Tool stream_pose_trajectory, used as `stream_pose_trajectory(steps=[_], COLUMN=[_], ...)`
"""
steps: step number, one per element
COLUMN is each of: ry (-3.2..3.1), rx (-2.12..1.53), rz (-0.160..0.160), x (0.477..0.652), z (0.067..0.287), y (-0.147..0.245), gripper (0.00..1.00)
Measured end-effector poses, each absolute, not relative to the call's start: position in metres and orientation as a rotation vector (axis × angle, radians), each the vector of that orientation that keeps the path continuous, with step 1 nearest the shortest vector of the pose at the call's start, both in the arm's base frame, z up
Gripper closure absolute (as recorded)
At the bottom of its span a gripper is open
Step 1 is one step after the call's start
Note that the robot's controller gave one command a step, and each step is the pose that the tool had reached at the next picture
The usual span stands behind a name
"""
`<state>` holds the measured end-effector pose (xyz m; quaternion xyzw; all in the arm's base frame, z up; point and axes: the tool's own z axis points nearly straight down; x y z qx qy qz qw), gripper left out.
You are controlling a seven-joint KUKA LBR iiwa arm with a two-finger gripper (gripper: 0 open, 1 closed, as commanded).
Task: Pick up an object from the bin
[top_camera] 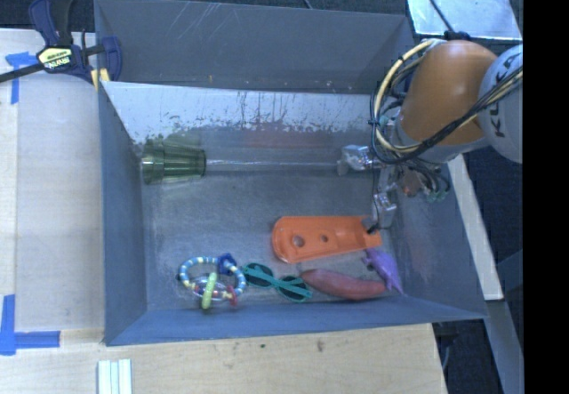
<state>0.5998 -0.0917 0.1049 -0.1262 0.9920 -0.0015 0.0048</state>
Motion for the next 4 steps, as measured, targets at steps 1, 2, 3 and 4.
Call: stream_pose_trajectory(steps=[1, 2, 3, 4], ry=[3.127, 3.086, 3.086, 3.073], rx=[-0.23, -0.52, -0.521, -0.538], rz=[-0.003, -0.004, -0.005, -0.007], x=[0.59, 0.601, 0.601, 0.589], z=[0.093, 0.071, 0.071, 0.235], y=[-0.079, -0.039, -0.039, -0.038], gripper=[0.0, 1.0, 1.0, 1.0])
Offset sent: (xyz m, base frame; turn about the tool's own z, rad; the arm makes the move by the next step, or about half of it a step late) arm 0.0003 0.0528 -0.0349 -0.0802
